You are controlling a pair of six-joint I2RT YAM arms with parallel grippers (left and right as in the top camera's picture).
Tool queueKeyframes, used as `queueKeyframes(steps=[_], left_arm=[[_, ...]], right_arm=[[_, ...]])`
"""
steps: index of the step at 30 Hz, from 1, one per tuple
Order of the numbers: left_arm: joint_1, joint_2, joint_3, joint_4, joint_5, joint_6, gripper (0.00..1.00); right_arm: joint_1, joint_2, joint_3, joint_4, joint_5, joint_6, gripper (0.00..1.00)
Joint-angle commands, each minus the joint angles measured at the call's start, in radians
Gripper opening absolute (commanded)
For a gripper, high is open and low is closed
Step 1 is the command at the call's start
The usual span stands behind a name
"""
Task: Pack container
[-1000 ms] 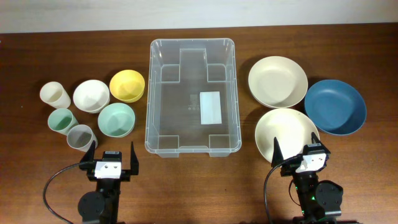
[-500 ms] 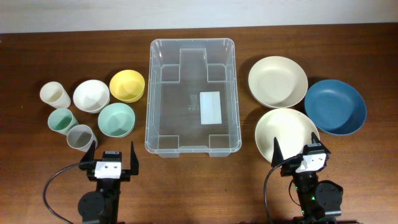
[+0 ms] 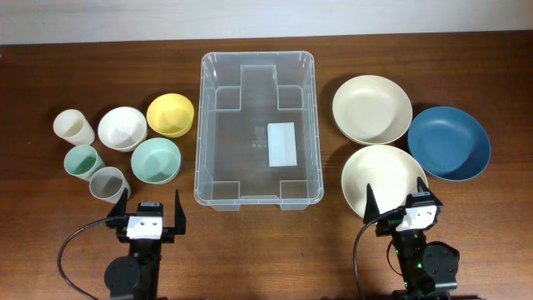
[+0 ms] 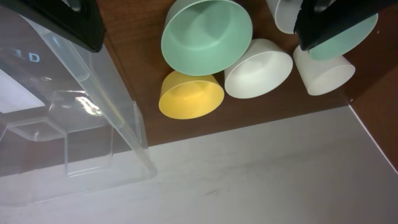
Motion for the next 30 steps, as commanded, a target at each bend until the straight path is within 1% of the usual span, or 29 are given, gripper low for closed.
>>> queueKeyframes(steps=[1, 25, 28, 30], left_arm=[[-0.004, -0.008, -0.008, 0.001, 0.007, 0.012, 1.00], [-0.004, -0.008, -0.008, 0.001, 0.008, 0.012, 1.00], [-0.004, -0.008, -0.008, 0.001, 0.008, 0.012, 1.00], [-0.004, -0.008, -0.008, 0.001, 0.008, 0.012, 1.00]], right_arm=[[-0.006, -0.005, -0.005, -0.005, -0.005, 0.001, 0.99], [-0.006, -0.005, -0.005, -0.005, -0.005, 0.001, 0.99], [-0.006, -0.005, -0.005, -0.001, 0.020, 0.002, 0.99], [-0.006, -0.005, -0.005, 0.006, 0.021, 0.041, 0.99]])
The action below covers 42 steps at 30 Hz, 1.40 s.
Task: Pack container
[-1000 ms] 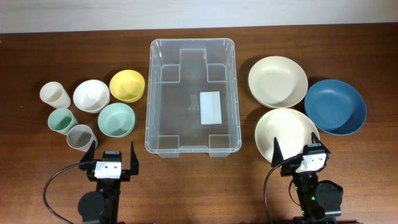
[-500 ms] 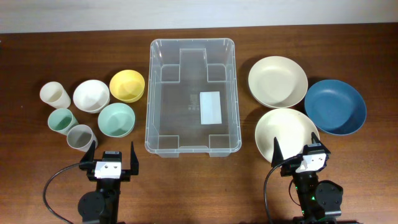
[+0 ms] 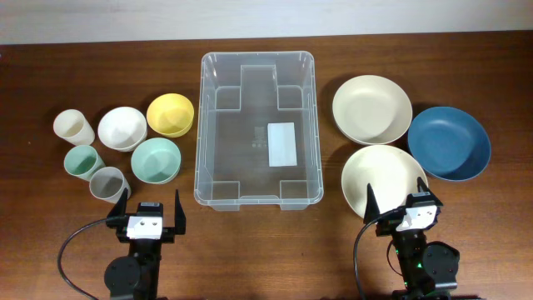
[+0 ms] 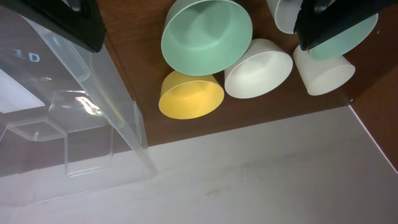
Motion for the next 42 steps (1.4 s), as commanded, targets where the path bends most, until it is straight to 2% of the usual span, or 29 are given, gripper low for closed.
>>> queueKeyframes(steps=[1, 6, 10, 15, 17, 22, 25, 29, 34, 42], left_arm=[[-0.004, -0.008, -0.008, 0.001, 0.008, 0.013, 1.00], [-0.004, -0.008, -0.008, 0.001, 0.008, 0.013, 1.00], [-0.004, -0.008, -0.008, 0.001, 0.007, 0.013, 1.00], [-0.004, -0.008, -0.008, 0.001, 0.007, 0.013, 1.00], [-0.004, -0.008, -0.008, 0.001, 0.008, 0.013, 1.00], [-0.004, -0.008, -0.008, 0.001, 0.008, 0.013, 1.00], [-0.004, -0.008, -0.008, 0.001, 0.008, 0.013, 1.00], [-0.004, -0.008, -0.008, 0.001, 0.008, 0.013, 1.00], [-0.004, -0.008, -0.008, 0.001, 0.008, 0.013, 1.00], [-0.004, -0.008, -0.008, 0.001, 0.008, 0.013, 1.00]], right_arm=[[-0.006, -0.005, -0.005, 0.012, 0.022, 0.053, 0.99], [-0.006, 0.000, 0.031, 0.046, 0.137, 0.094, 0.99], [-0.006, 0.058, 0.134, 0.044, 0.317, 0.093, 0.99], [-0.008, 0.268, 0.341, -0.036, 0.542, 0.093, 0.99], [-0.020, 0.409, 0.462, -0.103, 0.586, 0.090, 0.99], [-0.122, 0.752, 0.764, -0.235, 0.541, 0.090, 0.99], [-0.213, 0.948, 0.966, -0.306, 0.404, 0.090, 0.99], [-0.307, 1.177, 1.214, -0.361, 0.131, 0.090, 0.99], [-0.328, 1.302, 1.307, -0.383, 0.109, 0.086, 0.99], [-0.477, 1.294, 1.310, -0.439, 0.109, 0.082, 0.99]])
